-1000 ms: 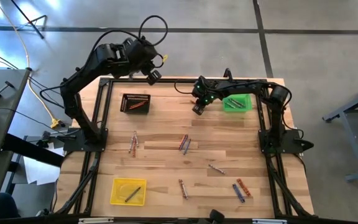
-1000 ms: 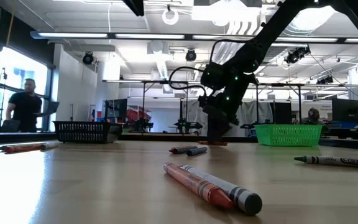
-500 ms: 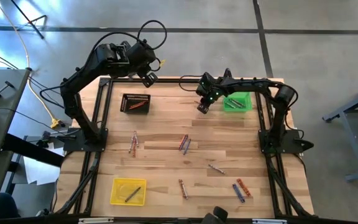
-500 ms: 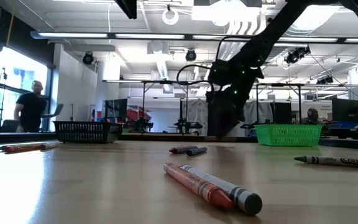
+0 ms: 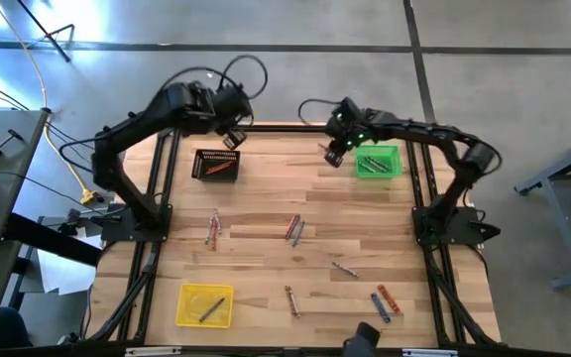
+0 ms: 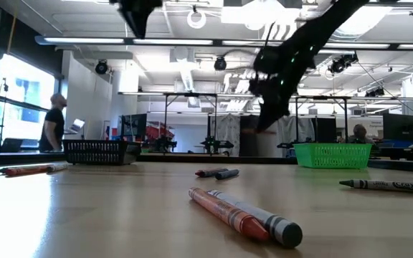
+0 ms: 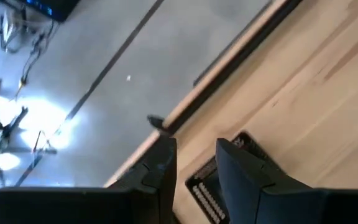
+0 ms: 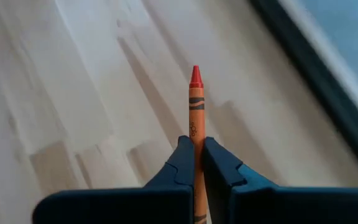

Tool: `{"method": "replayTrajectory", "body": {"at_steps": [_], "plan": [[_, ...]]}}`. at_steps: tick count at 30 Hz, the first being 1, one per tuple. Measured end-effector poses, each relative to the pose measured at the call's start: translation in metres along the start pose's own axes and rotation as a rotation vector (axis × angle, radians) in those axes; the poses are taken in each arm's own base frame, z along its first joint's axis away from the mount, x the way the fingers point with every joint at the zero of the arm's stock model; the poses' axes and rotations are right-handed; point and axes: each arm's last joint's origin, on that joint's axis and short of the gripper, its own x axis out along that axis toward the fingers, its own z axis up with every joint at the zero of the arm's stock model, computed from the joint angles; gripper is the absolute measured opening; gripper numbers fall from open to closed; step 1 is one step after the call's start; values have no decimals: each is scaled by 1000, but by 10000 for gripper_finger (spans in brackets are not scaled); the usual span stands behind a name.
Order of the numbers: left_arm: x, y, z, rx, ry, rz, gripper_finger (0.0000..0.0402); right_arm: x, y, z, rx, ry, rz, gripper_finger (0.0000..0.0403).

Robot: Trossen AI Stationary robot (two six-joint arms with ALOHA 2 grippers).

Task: Sort crayons
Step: Put the orange crayon into the black bin

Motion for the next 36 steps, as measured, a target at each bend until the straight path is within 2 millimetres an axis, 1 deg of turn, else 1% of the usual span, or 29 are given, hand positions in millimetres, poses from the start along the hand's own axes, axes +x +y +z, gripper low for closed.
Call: {"method": "replayTrajectory", "body": {"at_steps": [3,6,8,10,13,15,17,22,26,29,33,36], "plan": [[21,-20,-19,-4,-4,-5,101,-31,-1,5,-11,-85,-6,0],[40,-43,-42,8,-91,-103,101,-61,1,7,-26,-179,44,0],[52,-58,-55,0,-196,-210,101,-78,5,8,-42,-240,87,0],[61,-72,-66,-15,-336,-321,101,-92,12,9,-74,-314,136,0],[71,-88,-80,-57,-580,-465,101,-102,25,3,-128,-409,218,0],[79,-96,-88,-98,-717,-545,101,-104,34,-4,-137,-468,259,0],[85,-101,-95,-152,-814,-607,101,-103,42,-11,-150,-531,282,0],[95,-114,-108,-257,-981,-709,101,-85,62,-31,-142,-692,360,0],[96,-131,-106,-277,-1069,-751,101,-71,79,-46,-151,-815,421,0],[100,-145,-105,-281,-1116,-773,101,-66,89,-56,-143,-884,423,0],[104,-157,-103,-318,-1201,-793,101,-62,101,-64,-138,-921,392,0],[109,-166,-100,-345,-1246,-803,101,-62,111,-65,-146,-928,362,0]]}}
